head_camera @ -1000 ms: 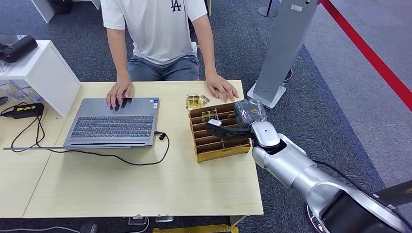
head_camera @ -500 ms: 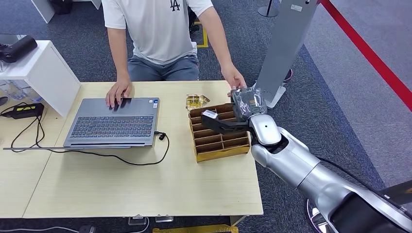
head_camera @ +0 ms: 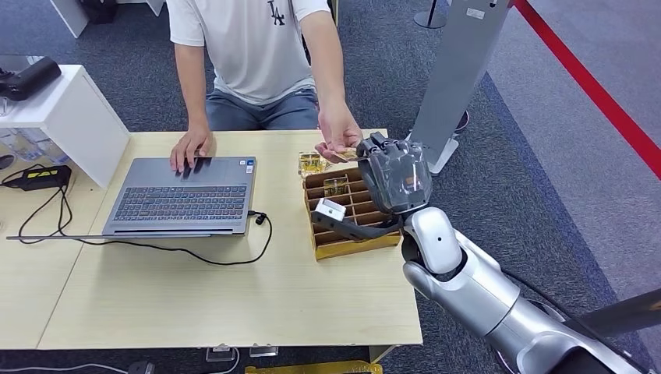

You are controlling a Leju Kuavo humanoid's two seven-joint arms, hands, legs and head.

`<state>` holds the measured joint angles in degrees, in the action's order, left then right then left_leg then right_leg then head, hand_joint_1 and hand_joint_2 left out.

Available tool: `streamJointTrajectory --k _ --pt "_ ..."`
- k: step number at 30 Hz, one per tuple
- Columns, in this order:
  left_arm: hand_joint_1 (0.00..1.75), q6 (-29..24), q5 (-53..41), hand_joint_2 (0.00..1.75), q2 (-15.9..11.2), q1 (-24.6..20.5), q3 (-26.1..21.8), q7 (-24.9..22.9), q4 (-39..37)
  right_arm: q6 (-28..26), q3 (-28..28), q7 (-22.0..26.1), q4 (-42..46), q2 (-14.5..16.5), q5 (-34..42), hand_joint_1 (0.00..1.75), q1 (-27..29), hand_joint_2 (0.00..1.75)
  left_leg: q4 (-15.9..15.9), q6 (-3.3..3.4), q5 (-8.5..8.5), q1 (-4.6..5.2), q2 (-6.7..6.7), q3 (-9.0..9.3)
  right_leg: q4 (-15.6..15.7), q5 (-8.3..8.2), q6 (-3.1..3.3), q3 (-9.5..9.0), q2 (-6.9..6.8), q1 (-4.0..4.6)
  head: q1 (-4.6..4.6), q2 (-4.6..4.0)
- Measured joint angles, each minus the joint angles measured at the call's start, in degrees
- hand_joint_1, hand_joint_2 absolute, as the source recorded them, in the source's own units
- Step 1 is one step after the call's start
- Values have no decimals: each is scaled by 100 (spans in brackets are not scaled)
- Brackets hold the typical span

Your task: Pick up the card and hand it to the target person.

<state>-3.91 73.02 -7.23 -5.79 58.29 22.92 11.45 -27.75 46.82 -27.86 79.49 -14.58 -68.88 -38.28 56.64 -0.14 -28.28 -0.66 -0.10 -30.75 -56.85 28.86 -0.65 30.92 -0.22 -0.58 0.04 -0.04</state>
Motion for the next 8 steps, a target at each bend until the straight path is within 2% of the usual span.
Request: streamJointTrajectory --k 1,5,6,8 --pt "0 1 -5 0 2 -5 0 -8 0 -28 -40 50 -13 2 -6 71 79 175 0 0 0 0 0 0 0 0 1 0 0 0 -1 0" --pt "0 40 -33 0 4 -5 0 -1 0 -22 -113 107 -91 8 54 13 187 175 0 -1 1 0 0 0 -1 -2 2 0 0 0 -4 0" --pt "0 48 -32 0 4 -5 0 23 0 -24 -128 125 -111 10 75 3 204 175 0 -1 1 0 0 0 -1 -2 2 1 0 0 -5 0" --pt "0 51 -18 0 4 -5 0 71 0 -34 -151 162 -144 14 124 0 228 175 0 -1 1 0 0 -1 -1 -1 2 1 0 0 -6 0"
